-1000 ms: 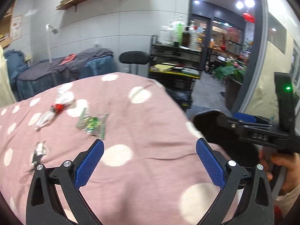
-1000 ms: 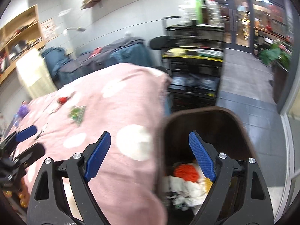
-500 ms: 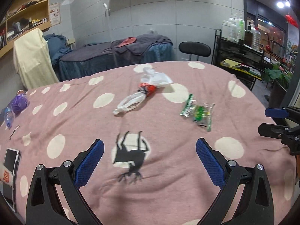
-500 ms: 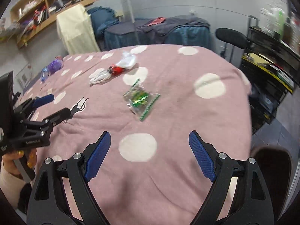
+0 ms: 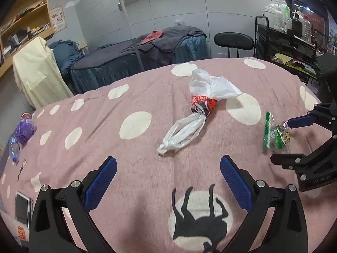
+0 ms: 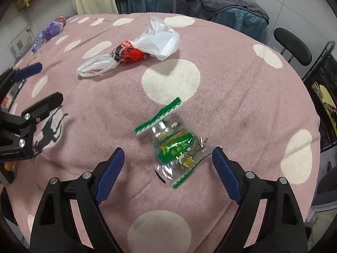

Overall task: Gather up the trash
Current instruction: 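Grasp the green-striped wrapper with the right gripper while the left grasps the white bag with red band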

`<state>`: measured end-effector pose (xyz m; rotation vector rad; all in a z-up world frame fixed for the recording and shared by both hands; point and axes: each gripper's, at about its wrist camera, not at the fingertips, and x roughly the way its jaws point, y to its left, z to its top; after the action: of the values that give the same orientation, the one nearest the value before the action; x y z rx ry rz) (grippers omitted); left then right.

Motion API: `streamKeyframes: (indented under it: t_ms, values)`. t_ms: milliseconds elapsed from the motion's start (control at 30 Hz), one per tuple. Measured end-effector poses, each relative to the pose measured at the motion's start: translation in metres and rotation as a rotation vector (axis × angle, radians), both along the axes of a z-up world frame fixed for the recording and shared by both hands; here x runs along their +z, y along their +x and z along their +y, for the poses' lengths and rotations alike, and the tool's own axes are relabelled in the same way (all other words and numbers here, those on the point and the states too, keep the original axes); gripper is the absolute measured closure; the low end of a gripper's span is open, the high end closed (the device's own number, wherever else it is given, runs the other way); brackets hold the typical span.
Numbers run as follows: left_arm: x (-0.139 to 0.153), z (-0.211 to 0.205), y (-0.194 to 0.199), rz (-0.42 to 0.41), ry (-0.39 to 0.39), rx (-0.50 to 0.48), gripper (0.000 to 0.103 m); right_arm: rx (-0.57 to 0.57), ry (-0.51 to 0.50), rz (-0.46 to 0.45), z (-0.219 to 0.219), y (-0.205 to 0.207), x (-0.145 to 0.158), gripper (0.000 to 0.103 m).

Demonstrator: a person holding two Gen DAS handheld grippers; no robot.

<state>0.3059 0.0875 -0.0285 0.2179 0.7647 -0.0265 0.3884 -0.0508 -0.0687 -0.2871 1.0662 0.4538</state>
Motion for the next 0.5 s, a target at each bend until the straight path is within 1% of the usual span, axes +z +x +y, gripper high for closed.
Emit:
streamKeyframes:
  t_ms: [67, 133, 167, 200, 233, 267, 300, 333, 400, 467, 500]
  values:
    - [0.001, -0.005, 0.012, 0.005, -0.003, -0.016, 0.006, 0.019, -0.044, -0.003, 0.005, 0.007, -0.008, 0.024]
    - [0.001, -0.010, 0.026, 0.020, -0.016, -0.022, 0.006, 0.019, -0.067, -0.011, 0.004, 0.012, -0.013, 0.036]
    - [0.000, -0.012, 0.034, 0.031, -0.027, -0.022, 0.006, 0.015, -0.066, -0.018, 0.002, 0.013, -0.013, 0.040]
    - [-0.001, -0.015, 0.040, 0.038, -0.034, -0.023, 0.006, 0.009, -0.068, -0.026, -0.001, 0.012, -0.012, 0.058]
    - [-0.002, -0.019, 0.045, 0.043, -0.037, -0.026, 0.006, 0.003, -0.071, -0.038, -0.005, 0.011, -0.009, 0.065]
    - [-0.004, -0.024, 0.050, 0.048, -0.032, -0.030, 0.007, 0.001, -0.062, -0.046, -0.009, 0.010, -0.006, 0.069]
    - [-0.006, -0.030, 0.057, 0.052, -0.016, -0.035, 0.008, 0.000, -0.043, -0.042, -0.013, 0.010, -0.005, 0.077]
    - [-0.008, -0.035, 0.061, 0.055, -0.001, -0.037, 0.011, -0.004, -0.024, -0.037, -0.016, 0.010, -0.003, 0.082]
    - [-0.013, -0.045, 0.071, 0.066, 0.030, -0.038, 0.019, -0.018, 0.008, -0.038, -0.024, 0.008, 0.002, 0.084]
    - [-0.017, -0.049, 0.079, 0.083, 0.029, -0.029, 0.036, -0.028, 0.031, -0.050, -0.031, 0.004, 0.008, 0.084]
    - [-0.019, -0.050, 0.082, 0.094, 0.019, -0.021, 0.041, -0.033, 0.044, -0.054, -0.034, 0.001, 0.011, 0.084]
